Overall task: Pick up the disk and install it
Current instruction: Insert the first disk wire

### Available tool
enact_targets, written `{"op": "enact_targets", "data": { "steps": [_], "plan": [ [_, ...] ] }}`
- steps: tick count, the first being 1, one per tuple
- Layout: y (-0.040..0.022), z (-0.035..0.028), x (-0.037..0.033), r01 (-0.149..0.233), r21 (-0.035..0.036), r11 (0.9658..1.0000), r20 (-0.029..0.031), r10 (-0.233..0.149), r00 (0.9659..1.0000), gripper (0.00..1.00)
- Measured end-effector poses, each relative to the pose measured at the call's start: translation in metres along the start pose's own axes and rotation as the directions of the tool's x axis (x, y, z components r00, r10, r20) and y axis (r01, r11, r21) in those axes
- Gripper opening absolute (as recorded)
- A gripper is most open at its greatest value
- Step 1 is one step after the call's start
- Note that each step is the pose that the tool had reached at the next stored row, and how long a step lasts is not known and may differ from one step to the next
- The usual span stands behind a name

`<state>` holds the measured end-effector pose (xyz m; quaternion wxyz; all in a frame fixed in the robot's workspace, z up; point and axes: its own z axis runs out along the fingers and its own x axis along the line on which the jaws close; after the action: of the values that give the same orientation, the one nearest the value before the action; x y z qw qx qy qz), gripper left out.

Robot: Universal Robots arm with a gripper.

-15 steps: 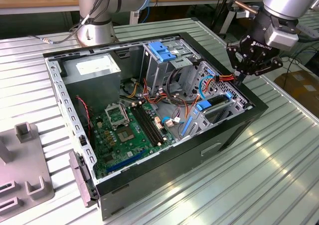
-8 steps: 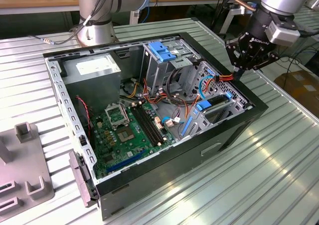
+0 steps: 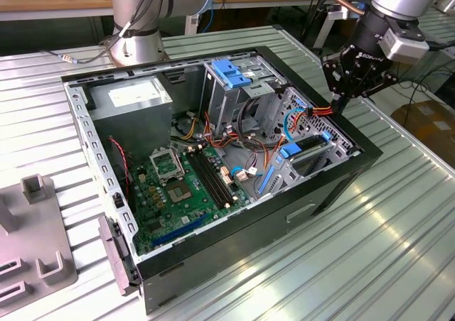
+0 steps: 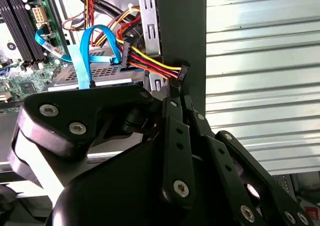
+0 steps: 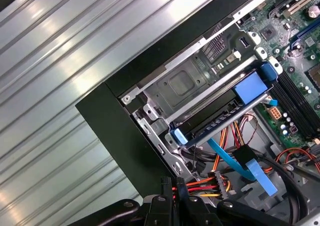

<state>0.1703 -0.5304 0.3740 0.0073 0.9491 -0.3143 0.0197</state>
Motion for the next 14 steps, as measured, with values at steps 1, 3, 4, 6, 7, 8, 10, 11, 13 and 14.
{"op": "enact_targets", "data": {
  "steps": [1, 3, 4, 6, 7, 8, 10, 11, 13, 14],
  "plan": [
    [0.0000, 0.0000, 0.0000, 0.001, 0.0000, 1.0000, 0.0000, -0.001, 1.0000, 0.17],
    [0.0000, 0.0000, 0.0000, 0.001, 0.0000, 1.0000, 0.0000, -0.001, 1.0000, 0.17],
    [0.0000, 0.0000, 0.0000, 0.001, 0.0000, 1.0000, 0.0000, -0.001, 1.0000, 0.17],
    [0.0000, 0.0000, 0.0000, 0.001, 0.0000, 1.0000, 0.0000, -0.001, 1.0000, 0.18],
    [0.0000, 0.0000, 0.0000, 0.001, 0.0000, 1.0000, 0.0000, -0.001, 1.0000, 0.18],
    [0.0000, 0.0000, 0.0000, 0.001, 0.0000, 1.0000, 0.0000, -0.001, 1.0000, 0.25],
    [0.0000, 0.0000, 0.0000, 0.001, 0.0001, 1.0000, 0.0000, -0.001, 1.0000, 0.25],
    [0.0000, 0.0000, 0.0000, 0.001, 0.0000, 1.0000, 0.0000, -0.001, 1.0000, 0.25],
    [0.0000, 0.0000, 0.0000, 0.001, 0.0001, 1.0000, 0.0000, -0.001, 1.0000, 0.25],
    [0.0000, 0.0000, 0.0000, 0.001, 0.0000, 1.0000, 0.0000, -0.001, 1.0000, 0.25]
  ]
}}
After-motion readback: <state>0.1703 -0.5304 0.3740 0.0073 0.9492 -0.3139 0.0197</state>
